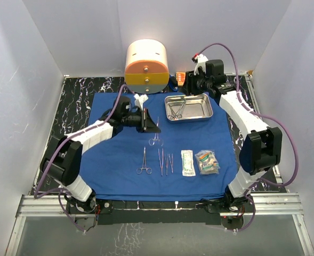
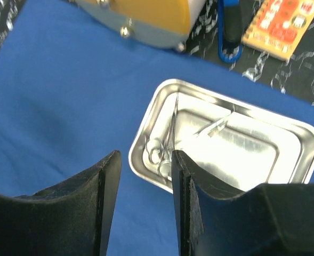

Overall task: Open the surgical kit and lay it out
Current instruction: Place the medical item in the surgical kit.

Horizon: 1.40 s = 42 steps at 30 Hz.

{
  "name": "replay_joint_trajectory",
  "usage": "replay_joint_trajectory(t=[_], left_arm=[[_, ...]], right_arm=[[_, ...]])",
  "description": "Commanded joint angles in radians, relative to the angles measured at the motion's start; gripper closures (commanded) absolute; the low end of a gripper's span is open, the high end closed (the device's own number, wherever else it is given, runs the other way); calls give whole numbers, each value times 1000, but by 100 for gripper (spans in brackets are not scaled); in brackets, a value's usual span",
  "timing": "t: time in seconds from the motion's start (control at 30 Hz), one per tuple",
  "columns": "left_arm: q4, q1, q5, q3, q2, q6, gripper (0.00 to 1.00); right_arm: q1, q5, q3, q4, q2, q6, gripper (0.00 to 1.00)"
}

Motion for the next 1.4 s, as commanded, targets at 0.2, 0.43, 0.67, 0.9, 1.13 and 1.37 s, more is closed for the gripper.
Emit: replay_joint_trajectory(t=[0.2, 0.43, 0.67, 0.9, 1.13, 1.37], left_arm=[[-13, -47, -14, -259, -201, -28, 100], [-138, -44, -34, -353, -265, 71, 100], [-227, 33, -26, -443, -352, 147, 99], [-287, 110, 2, -496, -378, 225, 100], [-108, 119, 65, -512, -284, 142, 99], [32, 116, 69, -489, -187, 54, 97]], right_arm=[[-73, -38, -167, 91, -147, -81, 59], [-91, -16, -204, 92, -213, -102, 59], [-95, -20, -224, 91, -236, -110, 59], [-97, -27, -232, 100, -233, -112, 59], [-98, -63, -224, 103, -199, -97, 60], [-101, -68, -210, 99, -177, -95, 60]])
